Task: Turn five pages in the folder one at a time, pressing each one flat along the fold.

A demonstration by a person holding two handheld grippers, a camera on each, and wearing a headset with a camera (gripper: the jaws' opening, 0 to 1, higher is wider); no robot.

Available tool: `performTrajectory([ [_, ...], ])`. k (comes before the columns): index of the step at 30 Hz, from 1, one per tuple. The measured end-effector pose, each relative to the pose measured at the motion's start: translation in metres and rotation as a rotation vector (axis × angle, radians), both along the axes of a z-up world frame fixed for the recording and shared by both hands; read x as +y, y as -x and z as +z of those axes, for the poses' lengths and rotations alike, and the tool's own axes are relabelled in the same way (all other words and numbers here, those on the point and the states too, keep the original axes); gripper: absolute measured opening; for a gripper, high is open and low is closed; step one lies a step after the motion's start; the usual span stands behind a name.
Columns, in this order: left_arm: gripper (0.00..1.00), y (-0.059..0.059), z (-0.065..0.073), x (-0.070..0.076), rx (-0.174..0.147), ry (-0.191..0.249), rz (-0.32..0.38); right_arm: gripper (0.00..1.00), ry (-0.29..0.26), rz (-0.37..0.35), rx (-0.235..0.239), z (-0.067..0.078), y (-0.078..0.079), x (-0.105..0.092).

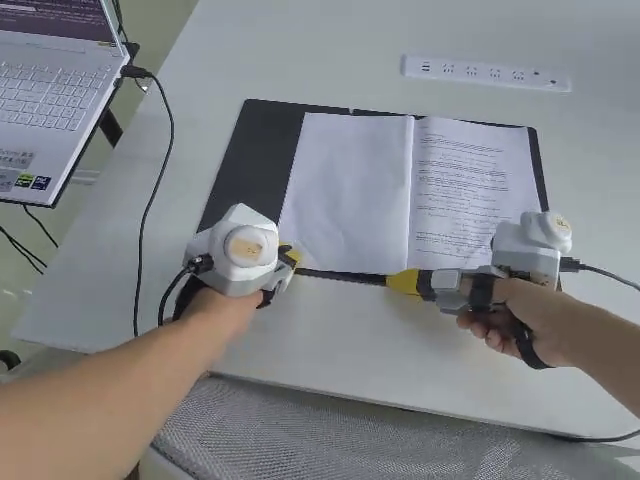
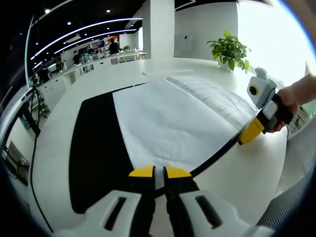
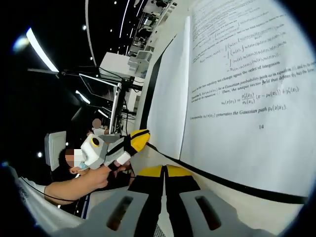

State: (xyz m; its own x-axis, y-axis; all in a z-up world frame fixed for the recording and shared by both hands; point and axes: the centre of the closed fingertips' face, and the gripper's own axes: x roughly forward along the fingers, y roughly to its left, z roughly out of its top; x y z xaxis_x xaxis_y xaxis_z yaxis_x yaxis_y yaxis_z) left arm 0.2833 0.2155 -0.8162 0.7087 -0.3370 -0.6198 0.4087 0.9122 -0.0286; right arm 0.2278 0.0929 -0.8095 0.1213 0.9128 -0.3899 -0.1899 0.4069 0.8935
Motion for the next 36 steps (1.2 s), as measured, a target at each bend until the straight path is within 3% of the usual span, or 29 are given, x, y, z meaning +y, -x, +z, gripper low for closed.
performTrajectory([
  [5,0.08,0.005,0.004,-0.003,0.007,0.027,0.014,0.0,-0.066,-0.028,-0.035,0.027,0.012,0.003],
  [11,0.18,0.016,0.016,-0.01,0.01,0.06,0.004,0.0,-0.101,-0.076,-0.095,0.061,0.024,0.0],
  [17,0.2,0.027,0.04,-0.014,-0.007,0.095,-0.009,0.02,-0.087,-0.136,-0.163,0.08,0.03,-0.015],
  [30,0.25,0.053,0.089,-0.01,-0.038,0.149,-0.035,0.15,-0.005,-0.279,-0.337,0.131,0.028,-0.071],
  [31,0.26,0.055,0.096,-0.011,-0.05,0.169,-0.039,0.15,0.004,-0.282,-0.355,0.136,0.029,-0.076],
  [36,0.3,0.067,0.114,-0.01,-0.044,0.191,-0.044,0.18,0.035,-0.33,-0.411,0.156,0.027,-0.096],
])
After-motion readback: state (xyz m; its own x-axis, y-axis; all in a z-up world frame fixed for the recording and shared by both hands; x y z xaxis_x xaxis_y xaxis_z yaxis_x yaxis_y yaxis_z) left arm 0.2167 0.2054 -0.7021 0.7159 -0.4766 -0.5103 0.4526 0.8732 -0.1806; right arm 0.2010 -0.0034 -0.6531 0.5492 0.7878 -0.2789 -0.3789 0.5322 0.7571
